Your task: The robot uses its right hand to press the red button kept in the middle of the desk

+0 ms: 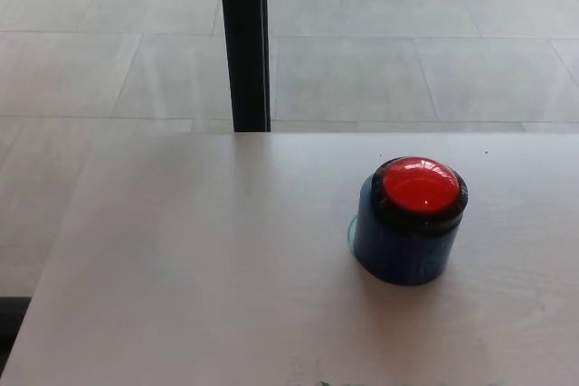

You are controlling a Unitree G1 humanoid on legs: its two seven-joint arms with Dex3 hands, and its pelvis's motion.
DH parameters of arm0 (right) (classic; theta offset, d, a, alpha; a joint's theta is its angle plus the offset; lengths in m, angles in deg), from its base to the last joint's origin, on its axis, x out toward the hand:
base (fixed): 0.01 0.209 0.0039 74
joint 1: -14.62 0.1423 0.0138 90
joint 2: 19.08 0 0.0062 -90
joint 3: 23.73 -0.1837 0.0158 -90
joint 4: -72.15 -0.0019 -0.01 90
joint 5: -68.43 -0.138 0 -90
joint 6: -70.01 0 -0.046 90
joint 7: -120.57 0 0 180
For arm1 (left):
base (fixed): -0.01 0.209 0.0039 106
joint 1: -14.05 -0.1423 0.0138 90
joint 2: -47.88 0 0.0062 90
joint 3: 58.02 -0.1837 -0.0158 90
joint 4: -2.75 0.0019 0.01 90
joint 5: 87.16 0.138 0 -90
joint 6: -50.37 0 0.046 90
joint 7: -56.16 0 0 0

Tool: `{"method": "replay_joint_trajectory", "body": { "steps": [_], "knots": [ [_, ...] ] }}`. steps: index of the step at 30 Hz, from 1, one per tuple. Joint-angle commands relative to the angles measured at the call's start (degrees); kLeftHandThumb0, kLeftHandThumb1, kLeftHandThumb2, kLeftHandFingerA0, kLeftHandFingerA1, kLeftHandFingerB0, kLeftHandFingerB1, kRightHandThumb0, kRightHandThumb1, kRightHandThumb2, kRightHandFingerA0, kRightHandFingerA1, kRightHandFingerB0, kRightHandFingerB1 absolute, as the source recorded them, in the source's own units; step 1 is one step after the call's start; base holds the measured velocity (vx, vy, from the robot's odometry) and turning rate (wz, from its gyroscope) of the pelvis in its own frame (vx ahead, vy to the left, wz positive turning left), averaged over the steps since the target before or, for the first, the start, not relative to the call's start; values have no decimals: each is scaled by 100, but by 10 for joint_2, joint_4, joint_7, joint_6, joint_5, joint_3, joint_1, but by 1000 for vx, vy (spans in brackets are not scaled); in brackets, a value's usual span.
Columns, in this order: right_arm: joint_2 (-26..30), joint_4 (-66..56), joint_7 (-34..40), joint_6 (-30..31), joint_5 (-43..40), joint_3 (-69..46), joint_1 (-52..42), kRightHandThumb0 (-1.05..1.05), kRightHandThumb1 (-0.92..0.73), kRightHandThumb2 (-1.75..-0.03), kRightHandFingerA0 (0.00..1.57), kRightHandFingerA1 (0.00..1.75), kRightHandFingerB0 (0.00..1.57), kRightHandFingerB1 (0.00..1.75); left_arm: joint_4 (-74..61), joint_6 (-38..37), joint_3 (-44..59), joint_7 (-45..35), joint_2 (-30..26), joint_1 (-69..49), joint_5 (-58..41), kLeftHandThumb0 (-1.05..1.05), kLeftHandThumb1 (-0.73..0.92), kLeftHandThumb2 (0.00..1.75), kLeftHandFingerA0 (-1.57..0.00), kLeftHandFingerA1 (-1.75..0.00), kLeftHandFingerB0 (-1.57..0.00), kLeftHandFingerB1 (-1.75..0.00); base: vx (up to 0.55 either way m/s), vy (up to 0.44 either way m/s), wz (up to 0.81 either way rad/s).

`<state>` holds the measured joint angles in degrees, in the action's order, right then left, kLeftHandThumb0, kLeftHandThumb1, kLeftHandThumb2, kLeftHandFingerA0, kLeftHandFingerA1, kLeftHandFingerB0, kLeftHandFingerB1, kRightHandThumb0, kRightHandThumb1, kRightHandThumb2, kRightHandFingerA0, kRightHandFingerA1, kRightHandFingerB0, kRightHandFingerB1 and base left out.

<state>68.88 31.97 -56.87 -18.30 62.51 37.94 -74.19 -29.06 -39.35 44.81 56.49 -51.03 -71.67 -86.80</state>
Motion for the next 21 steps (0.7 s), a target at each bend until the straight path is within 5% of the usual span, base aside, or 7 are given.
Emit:
{"method": "replay_joint_trajectory", "body": {
  "steps": [1,2,3,7,18,20,21],
  "knots": [
    [32,1,123,15,-279,-278,86,-64,-61,-77,75,98,40,79,93,22,138,27,-97,88,-110,-57,92,105,-22,-115,-13,-90,0,0,0],
    [33,5,120,13,-277,-283,88,-65,-49,-97,84,98,43,76,96,24,141,29,-96,89,-111,-58,92,109,-38,-97,-22,-79,0,0,0],
    [32,9,118,12,-277,-293,92,-62,-61,-75,83,105,42,85,102,24,146,30,-96,92,-111,-57,92,103,-24,-119,-14,-90,0,0,0],
    [31,9,119,20,-267,-312,99,-61,-64,-77,79,105,38,82,111,18,147,28,-97,96,-99,-57,92,110,-41,-98,-21,-79,0,0,0],
    [29,7,137,28,-238,-346,115,-58,-61,-77,81,112,69,110,123,11,166,17,-97,103,-89,-57,92,105,-20,-114,-10,-87,0,0,0],
    [31,-8,150,40,-240,-355,119,-57,-60,-80,70,113,60,104,126,10,169,16,-98,102,-89,-57,92,105,-20,-114,-12,-89,0,0,0],
    [36,-11,154,39,-242,-361,124,-55,-66,-79,47,120,26,101,129,10,169,16,-99,104,-86,-56,92,107,-21,-114,-14,-89,0,0,0]
  ]
}}
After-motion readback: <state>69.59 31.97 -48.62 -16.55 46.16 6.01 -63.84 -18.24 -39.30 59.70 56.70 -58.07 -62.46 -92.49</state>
